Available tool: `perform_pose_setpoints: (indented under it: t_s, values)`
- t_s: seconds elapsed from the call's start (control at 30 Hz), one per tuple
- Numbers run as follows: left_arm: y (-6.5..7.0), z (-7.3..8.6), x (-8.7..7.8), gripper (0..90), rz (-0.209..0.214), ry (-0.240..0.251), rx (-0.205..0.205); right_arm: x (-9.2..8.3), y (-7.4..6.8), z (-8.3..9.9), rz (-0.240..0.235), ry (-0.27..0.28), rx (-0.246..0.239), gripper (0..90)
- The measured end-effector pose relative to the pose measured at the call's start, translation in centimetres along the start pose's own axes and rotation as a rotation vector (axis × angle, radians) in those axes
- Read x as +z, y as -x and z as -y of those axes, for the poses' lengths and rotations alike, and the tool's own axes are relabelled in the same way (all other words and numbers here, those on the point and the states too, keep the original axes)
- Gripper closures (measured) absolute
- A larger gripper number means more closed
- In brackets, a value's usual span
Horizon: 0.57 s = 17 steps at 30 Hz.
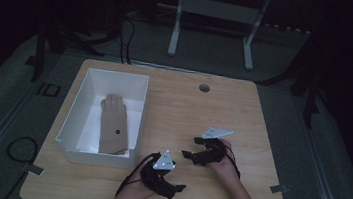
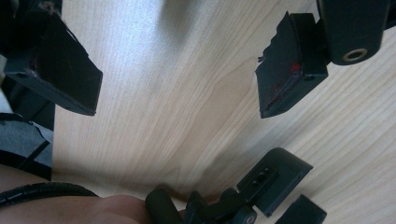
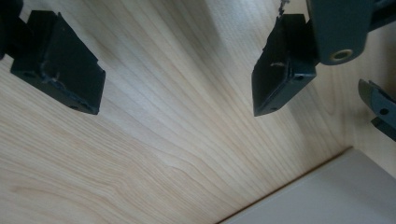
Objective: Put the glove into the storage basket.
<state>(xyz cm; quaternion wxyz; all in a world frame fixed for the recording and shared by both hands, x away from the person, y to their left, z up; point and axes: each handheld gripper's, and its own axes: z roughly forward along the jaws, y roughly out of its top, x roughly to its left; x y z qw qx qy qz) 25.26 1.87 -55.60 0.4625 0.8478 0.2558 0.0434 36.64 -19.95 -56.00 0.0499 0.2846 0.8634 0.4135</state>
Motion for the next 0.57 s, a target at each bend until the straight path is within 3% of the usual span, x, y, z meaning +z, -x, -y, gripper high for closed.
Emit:
perform_pose_setpoints:
  t_s: [0.3,0.57]
  values:
    - [0.08,0.55,0.45,14.8,-0.013,-0.01,0.013,-0.01,0.06,0.35,0.005,-0.005,-0.02,17.0]
    - [0.04,0.6,0.32,14.8,-0.01,0.009,0.013,0.07,0.22,0.63,0.013,-0.012,-0.018,17.0]
